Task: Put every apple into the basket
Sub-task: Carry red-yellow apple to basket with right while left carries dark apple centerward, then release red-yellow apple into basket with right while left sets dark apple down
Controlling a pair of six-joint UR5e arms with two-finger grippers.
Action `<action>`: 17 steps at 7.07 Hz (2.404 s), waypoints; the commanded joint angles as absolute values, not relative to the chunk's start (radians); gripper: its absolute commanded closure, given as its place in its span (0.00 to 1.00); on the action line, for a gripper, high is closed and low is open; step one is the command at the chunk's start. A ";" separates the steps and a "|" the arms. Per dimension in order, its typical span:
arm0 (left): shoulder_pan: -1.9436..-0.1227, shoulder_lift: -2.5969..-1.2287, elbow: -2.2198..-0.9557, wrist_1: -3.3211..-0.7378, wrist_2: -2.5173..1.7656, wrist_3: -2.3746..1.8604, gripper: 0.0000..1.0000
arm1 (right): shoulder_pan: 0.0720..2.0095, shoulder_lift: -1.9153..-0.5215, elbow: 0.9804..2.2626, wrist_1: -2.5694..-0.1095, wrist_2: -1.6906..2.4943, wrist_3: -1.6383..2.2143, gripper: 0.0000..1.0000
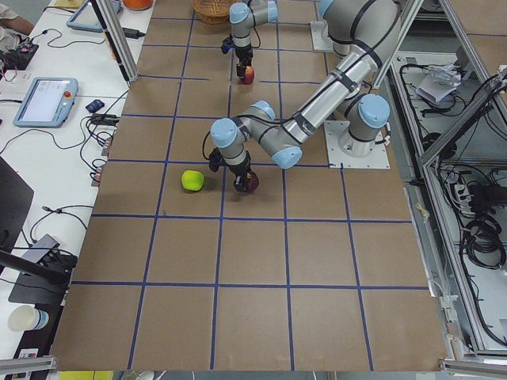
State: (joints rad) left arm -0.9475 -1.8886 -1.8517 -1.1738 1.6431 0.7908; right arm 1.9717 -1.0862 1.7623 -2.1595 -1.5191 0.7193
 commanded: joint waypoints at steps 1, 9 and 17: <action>-1.077 -1.815 -1.691 -1.419 1.545 0.734 0.57 | 1.973 -1.072 1.761 -2.166 -1.496 0.672 0.69; -1.826 -1.867 -1.727 -1.094 1.480 -0.293 0.57 | 1.405 -1.391 1.682 -1.860 -1.578 0.018 1.00; -1.987 -2.010 -1.692 -0.908 1.488 -0.430 0.00 | 1.112 -1.085 1.580 -2.220 -1.611 -0.564 1.00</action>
